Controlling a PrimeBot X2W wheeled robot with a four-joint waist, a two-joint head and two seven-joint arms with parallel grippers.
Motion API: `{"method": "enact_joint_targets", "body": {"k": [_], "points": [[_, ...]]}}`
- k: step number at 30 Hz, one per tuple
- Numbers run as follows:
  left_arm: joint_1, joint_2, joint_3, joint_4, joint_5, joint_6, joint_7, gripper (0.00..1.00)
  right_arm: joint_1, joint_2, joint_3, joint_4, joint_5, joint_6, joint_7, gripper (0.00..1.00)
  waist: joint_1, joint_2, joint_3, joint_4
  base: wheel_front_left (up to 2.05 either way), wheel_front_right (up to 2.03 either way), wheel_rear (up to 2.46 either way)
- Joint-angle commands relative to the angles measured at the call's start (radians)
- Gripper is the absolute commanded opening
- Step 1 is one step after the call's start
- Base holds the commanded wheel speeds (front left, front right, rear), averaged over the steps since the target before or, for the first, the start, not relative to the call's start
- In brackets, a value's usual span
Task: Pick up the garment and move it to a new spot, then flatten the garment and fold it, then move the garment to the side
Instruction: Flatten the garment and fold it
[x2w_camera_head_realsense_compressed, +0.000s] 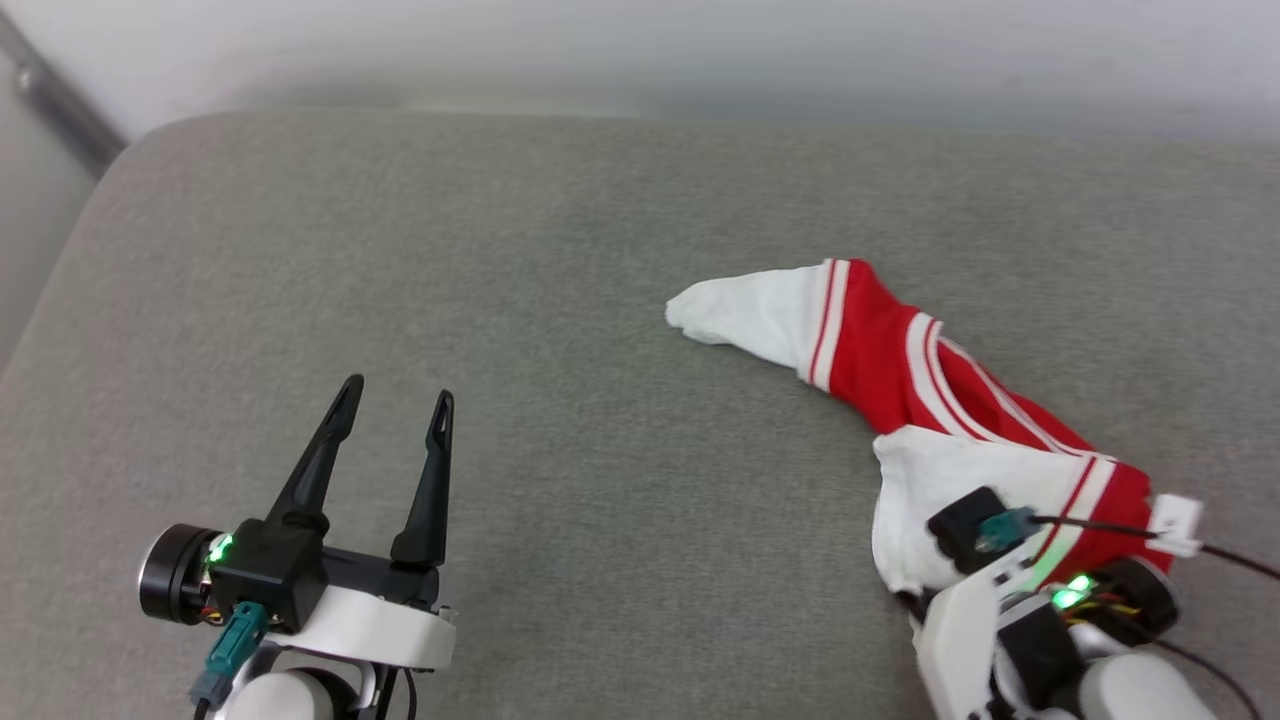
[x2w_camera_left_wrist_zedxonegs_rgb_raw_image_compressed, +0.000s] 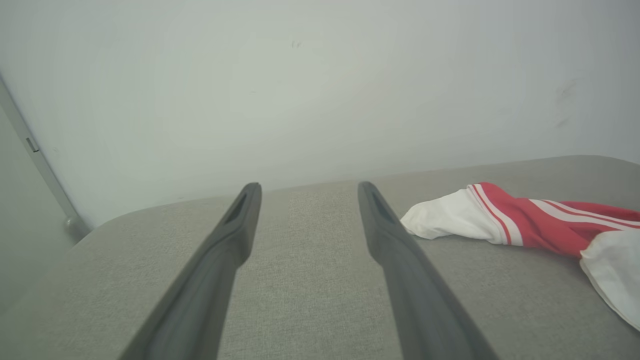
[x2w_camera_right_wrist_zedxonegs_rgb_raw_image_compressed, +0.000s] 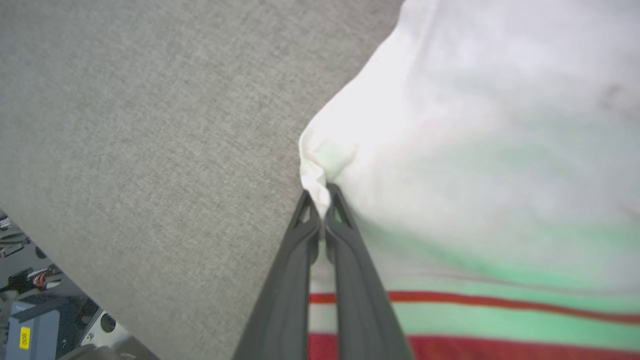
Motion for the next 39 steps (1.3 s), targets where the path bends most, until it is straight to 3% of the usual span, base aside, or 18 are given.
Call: {"method": "enact_joint_targets", "body": {"k": [1,10,15,20,30,31,32,33,36,39], "points": [[0.012,-0.001,0.007,0.0,0.004,-0.002,-0.003,1.0,0.018,-0.02,-0.033,-0.03,0.006,-0.002,-0.022,0.0,-0.0003,0.0,-0.039,-0.046,0.0,0.0,0.0],[0.041,0.004,0.04,0.0,0.006,-0.004,-0.003,1.0,0.066,-0.028,-0.263,-0.287,0.056,-0.002,-0.071,0.0,-0.0003,0.0,-0.086,-0.159,0.0,0.0,0.0],[0.038,0.003,0.045,-0.005,0.011,-0.005,-0.003,1.0,0.09,-0.011,-0.453,-0.329,0.051,-0.002,-0.065,0.0,-0.0003,0.0,-0.074,-0.195,0.0,0.0,0.0],[0.014,0.002,0.037,-0.007,0.013,-0.005,-0.003,1.0,0.098,0.012,-0.647,-0.212,-0.008,-0.002,-0.084,0.0,-0.0003,0.0,-0.05,-0.205,0.0,0.0,0.0],[-0.016,0.01,0.017,0.019,0.007,-0.007,-0.003,1.0,0.021,0.005,-0.777,0.184,-0.123,-0.002,-0.211,0.0,-0.0003,0.0,-0.023,-0.169,0.0,0.0,0.0],[-0.017,0.011,0.016,0.021,0.006,-0.007,-0.003,1.0,0.015,0.004,-0.782,0.22,-0.14,-0.002,-0.22,0.07,-0.0003,0.0,-0.025,-0.165,0.0,0.0,0.0],[-0.018,0.011,0.016,0.023,0.005,-0.007,-0.003,1.0,0.01,0.003,-0.786,0.251,-0.155,-0.002,-0.23,0.5,-0.0003,0.0,-0.026,-0.162,0.0,0.0,0.0],[-0.018,0.011,0.018,0.024,0.004,-0.007,-0.003,1.0,0.002,0.007,-0.789,0.278,-0.163,-0.002,-0.237,1.0,-0.0003,0.0,-0.028,-0.16,0.0,0.0,0.0],[-0.003,0.015,0.026,0.03,0.003,-0.007,-0.003,1.0,-0.029,0.024,-0.772,0.323,-0.146,-0.002,-0.306,1.0,-0.0003,0.0,-0.043,-0.162,0.0,0.0,0.0],[0.006,0.015,0.033,0.029,0.003,-0.007,-0.003,1.0,-0.034,0.036,-0.745,0.284,-0.132,-0.002,-0.36,1.0,-0.0003,0.0,-0.059,-0.175,0.0,0.0,0.0]]}}
